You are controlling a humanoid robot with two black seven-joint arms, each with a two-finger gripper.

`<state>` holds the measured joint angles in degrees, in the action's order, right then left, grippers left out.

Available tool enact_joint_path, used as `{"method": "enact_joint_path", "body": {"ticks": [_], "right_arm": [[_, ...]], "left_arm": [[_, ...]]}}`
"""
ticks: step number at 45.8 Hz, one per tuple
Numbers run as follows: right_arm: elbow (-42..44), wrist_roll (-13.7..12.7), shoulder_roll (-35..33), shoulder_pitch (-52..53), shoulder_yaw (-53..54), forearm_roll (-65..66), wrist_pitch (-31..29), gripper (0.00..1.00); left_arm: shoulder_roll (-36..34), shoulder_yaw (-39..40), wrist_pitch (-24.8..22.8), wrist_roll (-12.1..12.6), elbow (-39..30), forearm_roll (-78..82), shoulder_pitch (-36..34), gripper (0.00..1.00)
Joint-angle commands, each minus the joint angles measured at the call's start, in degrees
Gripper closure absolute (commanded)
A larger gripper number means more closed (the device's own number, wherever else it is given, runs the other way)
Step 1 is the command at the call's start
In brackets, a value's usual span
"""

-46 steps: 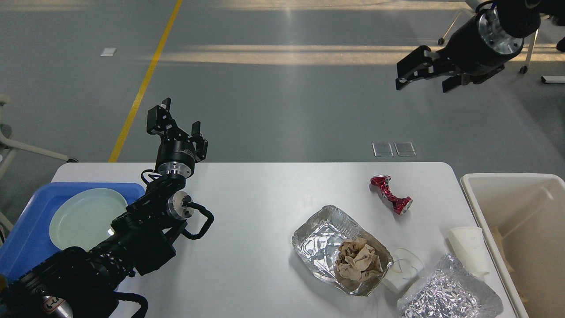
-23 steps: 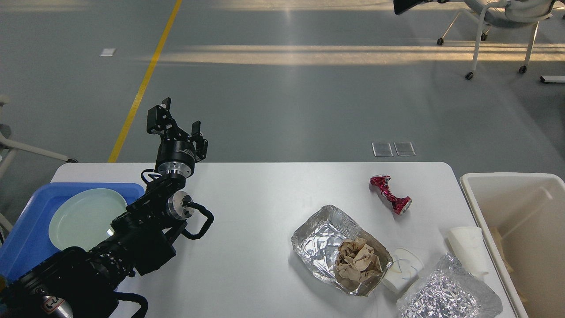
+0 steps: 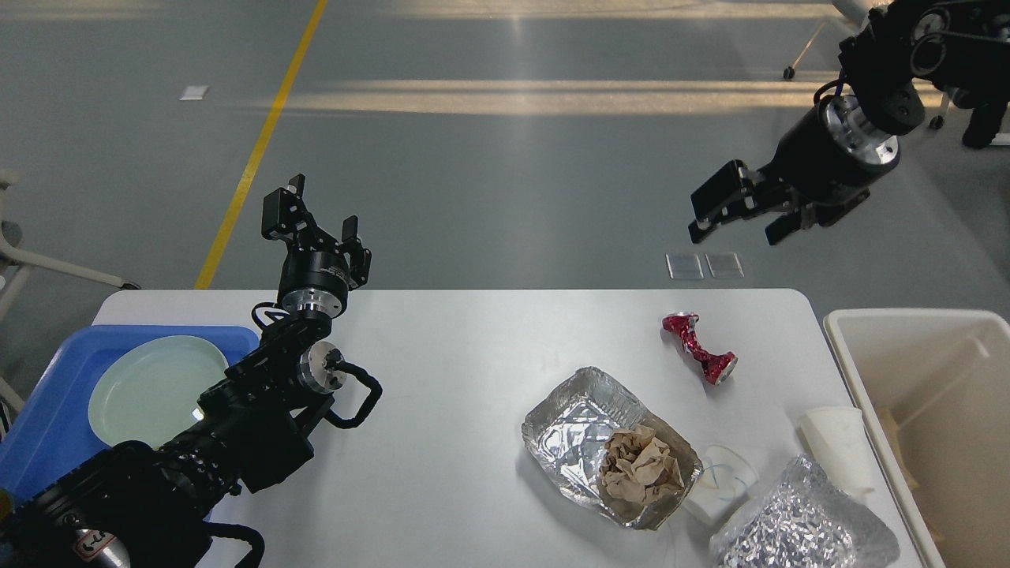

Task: Tidy desktop
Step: 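Bring the right gripper back over the table toward the white cup, then grasp the white cup beside the bin with the right gripper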

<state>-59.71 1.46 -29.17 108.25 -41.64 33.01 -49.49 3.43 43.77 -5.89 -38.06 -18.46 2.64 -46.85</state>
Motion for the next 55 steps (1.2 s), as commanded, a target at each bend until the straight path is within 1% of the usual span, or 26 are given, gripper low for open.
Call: {"method": "enact_joint_path", "body": {"ticks": [1,5,9,14,23,33,42,48,55], "right_arm": [[0.20,-0.06,0.25,-6.29,-1.16,4.69,5.53,0.00],[2.31,-0.06,0.43,-10.60,-1.34,7.41,8.88,0.00],[4.07,0.03,0.96,-14.82,-1.60,10.40,10.03,0.00],[4.16,0.03,1.13,-18.25,-1.78,13.39,12.13,0.00],[8.20,0.03,1.75,-26.59,-3.45,15.24,18.72,0.00],[14.26,0.03,5.61,-32.93,-10.47,15.42,24.87,0.00],[13.21,0.30,6.58,-33.46,-13.73,14.98,25.32,0.00],[9.88,0.30,6.14,-33.11,-13.91,14.89,25.14,0.01],[10.22,0.30,6.41,-33.81,-14.87,14.89,24.88,0.01]], "left_arm": [[0.00,0.00,0.00,0.00,0.00,0.00,0.00,0.01],[0.00,0.00,0.00,0.00,0.00,0.00,0.00,0.01],[0.00,0.00,0.00,0.00,0.00,0.00,0.00,0.01],[0.00,0.00,0.00,0.00,0.00,0.00,0.00,0.01],[0.00,0.00,0.00,0.00,0.00,0.00,0.00,0.01],[0.00,0.00,0.00,0.00,0.00,0.00,0.00,0.01],[0.00,0.00,0.00,0.00,0.00,0.00,0.00,0.01],[0.00,0.00,0.00,0.00,0.00,0.00,0.00,0.01],[0.00,0.00,0.00,0.00,0.00,0.00,0.00,0.01]]}}
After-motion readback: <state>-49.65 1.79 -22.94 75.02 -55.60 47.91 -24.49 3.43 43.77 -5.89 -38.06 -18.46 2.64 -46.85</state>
